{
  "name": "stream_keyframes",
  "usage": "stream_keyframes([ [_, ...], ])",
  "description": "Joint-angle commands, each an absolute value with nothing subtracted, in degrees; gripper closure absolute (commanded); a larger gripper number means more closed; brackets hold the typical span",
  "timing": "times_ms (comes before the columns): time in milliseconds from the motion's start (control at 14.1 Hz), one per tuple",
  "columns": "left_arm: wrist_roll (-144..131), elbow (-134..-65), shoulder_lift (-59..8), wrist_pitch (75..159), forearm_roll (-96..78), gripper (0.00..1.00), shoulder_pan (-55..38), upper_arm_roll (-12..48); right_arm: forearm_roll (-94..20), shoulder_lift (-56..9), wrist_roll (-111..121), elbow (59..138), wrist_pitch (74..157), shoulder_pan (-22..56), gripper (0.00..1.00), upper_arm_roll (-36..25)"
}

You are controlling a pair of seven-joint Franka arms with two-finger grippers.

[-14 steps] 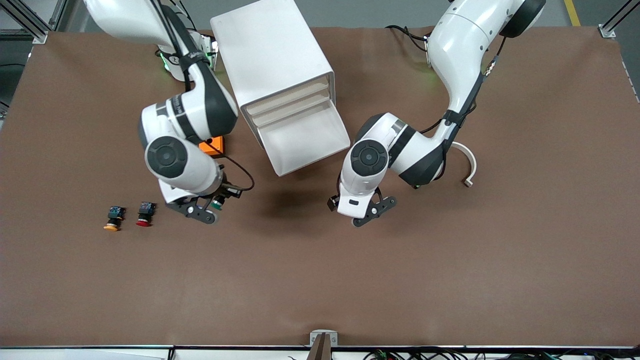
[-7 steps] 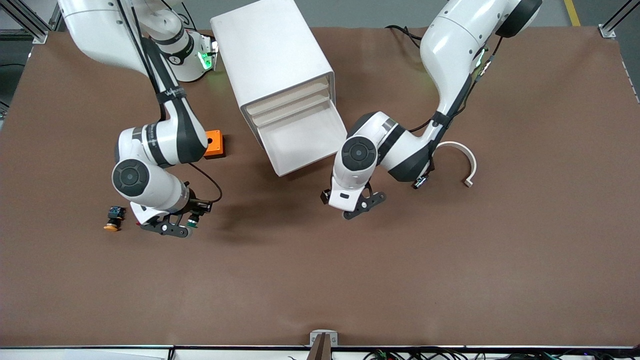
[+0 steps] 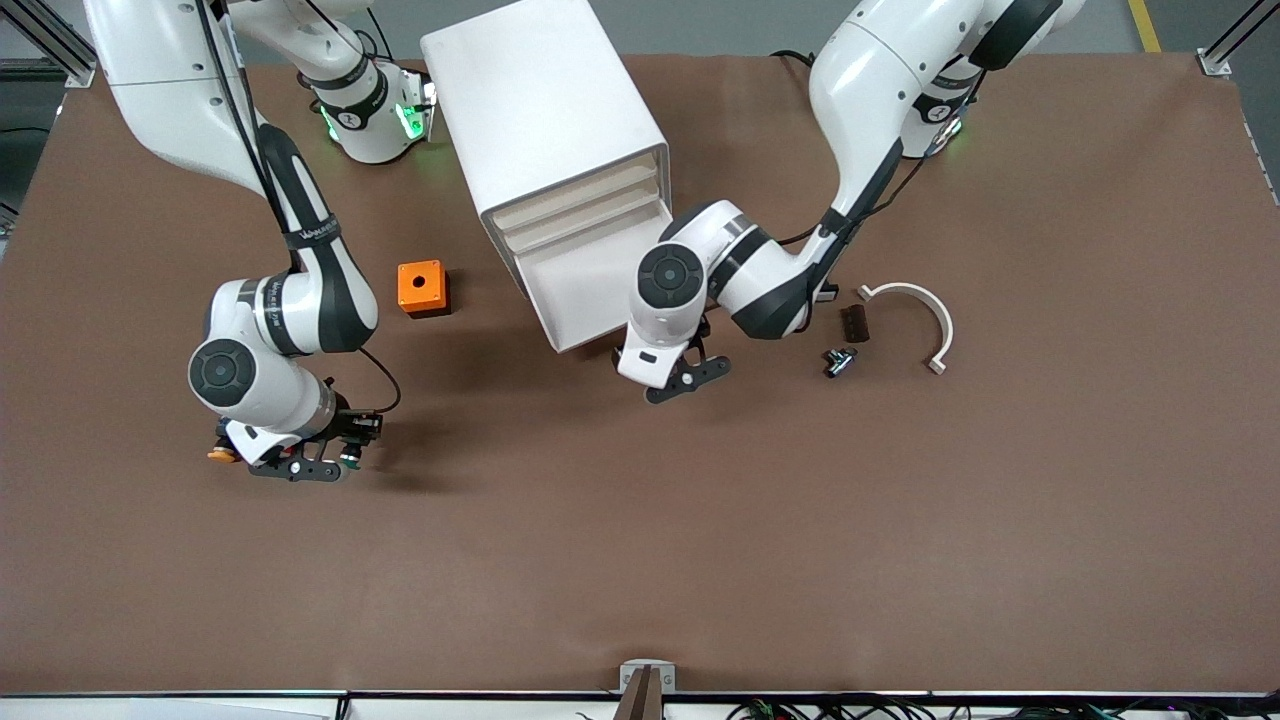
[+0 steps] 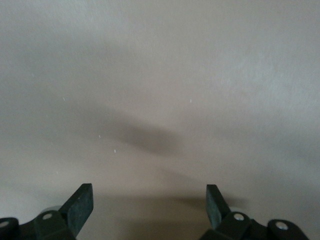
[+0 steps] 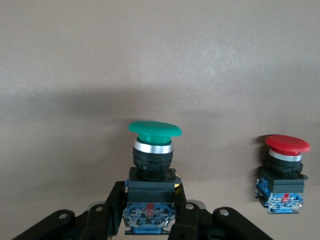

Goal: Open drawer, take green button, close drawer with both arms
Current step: 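Set the green button by the red button while the left gripper closes drawer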

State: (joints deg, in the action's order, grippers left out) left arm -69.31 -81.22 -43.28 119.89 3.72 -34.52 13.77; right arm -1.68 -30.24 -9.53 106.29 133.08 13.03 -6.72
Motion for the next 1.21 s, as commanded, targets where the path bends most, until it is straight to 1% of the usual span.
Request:
stream_keyframes([
  [0, -72.23, -82.44, -42.54, 120.76, 4.13, 0.01, -36.2, 13.8, -0.09, -29.27, -6.77, 108.36, 134.73, 10.81, 1.0, -5.71],
  [284, -74.62, -83.58, -43.07, 120.67, 4.13, 0.01, -38.84, 13.8, 0.0, -29.18, -4.84, 111.18, 137.28, 9.85, 1.0, -5.71],
  [426, -74.97, -84.19, -42.98, 120.67, 3.87, 0.01, -39.72, 14.32, 0.0, -29.35, -4.22, 111.36, 137.29, 9.58, 1.0, -5.71],
  [639, -76.55, -85.08, -42.8, 120.32, 2.47, 0.01, -39.73, 16.78, 0.09, -30.06, -3.16, 111.27, 137.29, 8.88, 1.0, -5.71],
  [1135, -76.64, -85.43, -42.89, 120.32, -3.51, 0.01, -39.81, 18.98, 0.18, -30.85, -2.2, 111.01, 137.29, 8.44, 1.0, -5.71],
])
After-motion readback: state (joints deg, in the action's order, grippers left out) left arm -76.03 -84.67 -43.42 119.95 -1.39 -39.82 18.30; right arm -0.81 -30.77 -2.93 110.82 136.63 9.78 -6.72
